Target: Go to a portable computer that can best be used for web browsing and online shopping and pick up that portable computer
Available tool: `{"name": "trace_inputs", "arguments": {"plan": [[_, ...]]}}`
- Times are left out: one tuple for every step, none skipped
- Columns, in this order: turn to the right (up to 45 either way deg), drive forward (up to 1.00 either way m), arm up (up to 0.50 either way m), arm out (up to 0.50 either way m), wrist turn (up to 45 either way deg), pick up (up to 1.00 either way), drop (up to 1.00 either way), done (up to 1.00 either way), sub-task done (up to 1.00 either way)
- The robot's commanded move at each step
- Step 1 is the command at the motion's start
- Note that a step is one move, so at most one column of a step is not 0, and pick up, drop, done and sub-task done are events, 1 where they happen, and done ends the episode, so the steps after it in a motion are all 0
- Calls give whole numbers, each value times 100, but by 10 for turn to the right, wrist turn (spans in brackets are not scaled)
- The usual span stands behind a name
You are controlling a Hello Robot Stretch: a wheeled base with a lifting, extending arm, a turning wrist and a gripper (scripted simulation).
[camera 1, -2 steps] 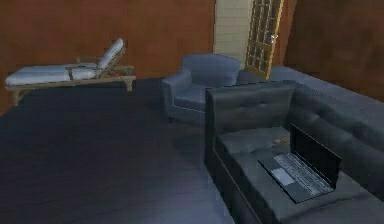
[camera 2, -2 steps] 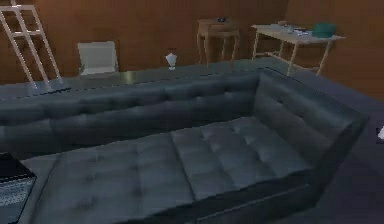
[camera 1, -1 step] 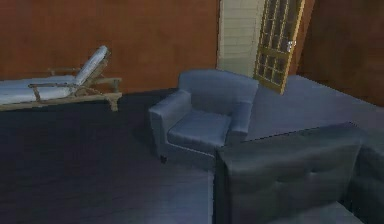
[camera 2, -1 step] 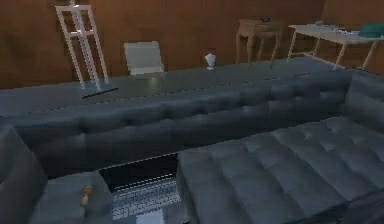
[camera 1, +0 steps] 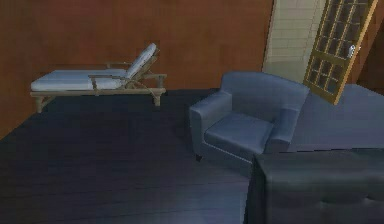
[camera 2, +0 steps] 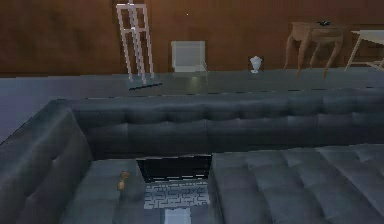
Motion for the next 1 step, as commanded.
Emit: {"name": "trace_inputs", "arguments": {"plan": [[0,0,50,0,0,0,0,0,0]]}}
